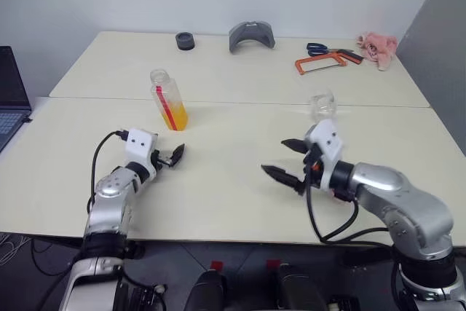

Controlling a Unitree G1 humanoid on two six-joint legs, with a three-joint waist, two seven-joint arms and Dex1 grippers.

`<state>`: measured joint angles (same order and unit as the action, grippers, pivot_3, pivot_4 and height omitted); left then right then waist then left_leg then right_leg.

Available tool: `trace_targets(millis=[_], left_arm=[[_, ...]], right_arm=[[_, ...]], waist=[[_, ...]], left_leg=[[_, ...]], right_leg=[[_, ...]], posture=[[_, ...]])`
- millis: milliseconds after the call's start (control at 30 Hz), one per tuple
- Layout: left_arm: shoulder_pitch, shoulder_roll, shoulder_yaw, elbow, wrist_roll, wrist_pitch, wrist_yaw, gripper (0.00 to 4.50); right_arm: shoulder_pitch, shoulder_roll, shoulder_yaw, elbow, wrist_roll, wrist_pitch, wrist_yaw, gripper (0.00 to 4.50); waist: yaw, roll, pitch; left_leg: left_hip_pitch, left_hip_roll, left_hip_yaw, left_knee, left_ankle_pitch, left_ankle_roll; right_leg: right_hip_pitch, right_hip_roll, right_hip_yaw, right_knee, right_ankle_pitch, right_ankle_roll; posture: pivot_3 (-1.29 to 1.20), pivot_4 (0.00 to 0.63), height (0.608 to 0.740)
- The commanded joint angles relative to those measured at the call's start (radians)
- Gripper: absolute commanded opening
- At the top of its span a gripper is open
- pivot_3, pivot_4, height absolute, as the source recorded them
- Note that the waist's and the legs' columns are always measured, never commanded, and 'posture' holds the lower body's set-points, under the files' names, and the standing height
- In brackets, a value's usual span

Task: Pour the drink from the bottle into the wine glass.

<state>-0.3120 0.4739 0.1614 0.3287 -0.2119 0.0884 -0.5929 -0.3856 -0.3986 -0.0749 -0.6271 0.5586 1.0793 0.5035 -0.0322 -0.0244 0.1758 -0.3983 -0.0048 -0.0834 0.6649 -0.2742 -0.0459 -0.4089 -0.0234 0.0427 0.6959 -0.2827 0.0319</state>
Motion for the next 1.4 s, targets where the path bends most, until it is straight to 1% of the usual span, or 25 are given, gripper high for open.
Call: trace_targets(millis=[33, 133, 200, 267, 367, 433, 500, 633, 767, 867, 933, 1033, 1233, 1267, 1333, 1400], left_arm=[[0.027, 0.007, -0.020, -0.143, -0.076, 0.045, -0.102, 4.48], [0.028, 0.016, -0.080, -0.231, -0.120, 0.100, -0.215, 4.48], [0.009, 0.028, -0.123, -0.268, -0.137, 0.129, -0.288, 4.48], [-0.022, 0.045, -0.169, -0.283, -0.139, 0.139, -0.370, 4.48], [-0.065, 0.059, -0.214, -0.276, -0.132, 0.135, -0.446, 4.48], [-0.105, 0.067, -0.261, -0.275, -0.117, 0.121, -0.508, 4.48], [-0.134, 0.067, -0.287, -0.266, -0.106, 0.107, -0.541, 4.48], [-0.189, 0.053, -0.322, -0.262, -0.098, 0.100, -0.575, 4.48], [-0.209, 0.042, -0.331, -0.251, -0.087, 0.086, -0.585, 4.48], [-0.216, 0.029, -0.336, -0.248, -0.081, 0.075, -0.582, 4.48], [-0.218, 0.016, -0.340, -0.246, -0.074, 0.059, -0.579, 4.48], [-0.219, -0.003, -0.344, -0.240, -0.064, 0.044, -0.573, 4.48], [-0.222, -0.031, -0.353, -0.192, -0.043, -0.011, -0.573, 4.48], [-0.223, -0.035, -0.354, -0.183, -0.040, -0.019, -0.572, 4.50], [-0.225, -0.046, -0.356, -0.163, -0.031, -0.043, -0.570, 4.50], [-0.226, -0.054, -0.358, -0.144, -0.022, -0.062, -0.571, 4.50]], right_arm=[[-0.082, -0.023, -0.143, 0.029, 0.073, 0.090, -0.047, 4.50], [-0.201, -0.087, -0.216, 0.186, 0.071, 0.170, -0.076, 4.50], [-0.274, -0.142, -0.211, 0.329, 0.027, 0.178, -0.093, 4.50], [-0.339, -0.200, -0.171, 0.492, -0.016, 0.175, -0.085, 4.50], [-0.408, -0.257, -0.101, 0.683, -0.067, 0.134, -0.042, 4.50], [-0.478, -0.290, -0.031, 0.861, -0.111, 0.096, 0.020, 4.50], [-0.538, -0.303, 0.019, 0.989, -0.141, 0.065, 0.073, 4.50], [-0.699, -0.290, 0.135, 1.292, -0.238, -0.040, 0.195, 4.50], [-0.808, -0.258, 0.204, 1.509, -0.327, -0.136, 0.281, 4.50], [-0.860, -0.220, 0.253, 1.638, -0.396, -0.200, 0.339, 4.50], [-0.880, -0.184, 0.289, 1.713, -0.451, -0.258, 0.367, 4.50], [-0.905, -0.146, 0.304, 1.795, -0.507, -0.323, 0.383, 4.50], [-0.928, -0.113, 0.346, 1.872, -0.615, -0.414, 0.439, 4.50], [-0.929, -0.112, 0.352, 1.878, -0.631, -0.425, 0.448, 4.12], [-0.935, -0.112, 0.369, 1.885, -0.665, -0.453, 0.480, 3.61], [-0.943, -0.113, 0.377, 1.887, -0.688, -0.470, 0.515, 2.89]], waist=[[0.000, 0.000, 0.000], [0.003, 0.000, 0.000], [0.003, 0.000, 0.000], [0.002, 0.000, 0.000], [-0.001, 0.000, 0.000], [-0.006, 0.001, 0.000], [-0.010, 0.001, 0.001], [-0.020, 0.002, 0.001], [-0.025, 0.002, 0.001], [-0.025, 0.002, 0.001], [-0.025, 0.002, 0.001], [-0.025, 0.002, 0.001], [-0.025, 0.003, 0.001], [-0.024, 0.003, 0.001], [-0.024, 0.003, 0.001], [-0.024, 0.003, 0.001]], left_leg=[[0.000, 0.000, 0.000, 0.000, 0.000, 0.000], [0.001, -0.001, 0.000, 0.001, 0.000, 0.000], [0.001, -0.002, 0.002, 0.000, 0.000, 0.000], [0.001, -0.002, 0.003, 0.000, 0.000, 0.000], [0.001, -0.003, 0.006, -0.002, 0.000, 0.000], [0.001, -0.003, 0.006, -0.002, 0.000, 0.000], [0.001, -0.002, 0.007, -0.002, 0.000, 0.001], [0.001, -0.002, 0.008, -0.002, 0.000, 0.001], [0.001, -0.002, 0.007, -0.002, 0.000, 0.001], [0.000, -0.001, 0.007, -0.002, 0.000, 0.001], [0.001, -0.002, 0.007, -0.002, 0.000, 0.000], [0.000, -0.001, 0.007, -0.002, 0.000, 0.000], [0.000, -0.001, 0.006, -0.002, 0.000, 0.000], [0.000, -0.002, 0.006, -0.002, 0.000, 0.000], [0.000, -0.002, 0.006, -0.002, 0.000, 0.000], [0.000, -0.002, 0.006, -0.001, 0.000, 0.000]], right_leg=[[0.000, 0.000, 0.000, 0.000, 0.000, 0.000], [0.002, 0.000, -0.001, -0.001, 0.000, 0.000], [0.003, 0.000, -0.001, -0.001, 0.000, 0.000], [0.003, 0.000, -0.001, -0.002, 0.000, 0.000], [0.003, 0.003, -0.001, -0.004, 0.000, 0.000], [0.002, 0.003, 0.000, -0.005, 0.000, 0.000], [0.002, 0.003, 0.001, -0.004, 0.000, 0.000], [0.002, 0.003, 0.001, -0.004, 0.000, 0.000], [0.002, 0.003, 0.001, -0.005, 0.000, 0.000], [0.002, 0.003, 0.000, -0.005, 0.000, 0.000], [0.002, 0.002, 0.001, -0.005, 0.000, 0.000], [0.002, 0.002, 0.001, -0.005, 0.000, 0.000], [0.002, 0.001, 0.000, -0.005, 0.000, 0.000], [0.002, 0.001, 0.000, -0.005, 0.000, 0.000], [0.002, 0.001, 0.000, -0.005, 0.000, 0.000], [0.002, 0.000, 0.000, -0.005, 0.000, 0.000]], posture=[[0.00, 0.150, 0.740], [0.00, 0.150, 0.740], [0.00, 0.150, 0.740], [0.00, 0.150, 0.740], [0.00, 0.150, 0.740], [0.00, 0.150, 0.740], [0.00, 0.150, 0.740], [0.00, 0.150, 0.740], [0.00, 0.150, 0.740], [0.00, 0.150, 0.740], [0.00, 0.150, 0.740], [0.00, 0.150, 0.740], [0.00, 0.150, 0.740], [0.00, 0.150, 0.740], [0.00, 0.150, 0.740], [0.00, 0.150, 0.740]])
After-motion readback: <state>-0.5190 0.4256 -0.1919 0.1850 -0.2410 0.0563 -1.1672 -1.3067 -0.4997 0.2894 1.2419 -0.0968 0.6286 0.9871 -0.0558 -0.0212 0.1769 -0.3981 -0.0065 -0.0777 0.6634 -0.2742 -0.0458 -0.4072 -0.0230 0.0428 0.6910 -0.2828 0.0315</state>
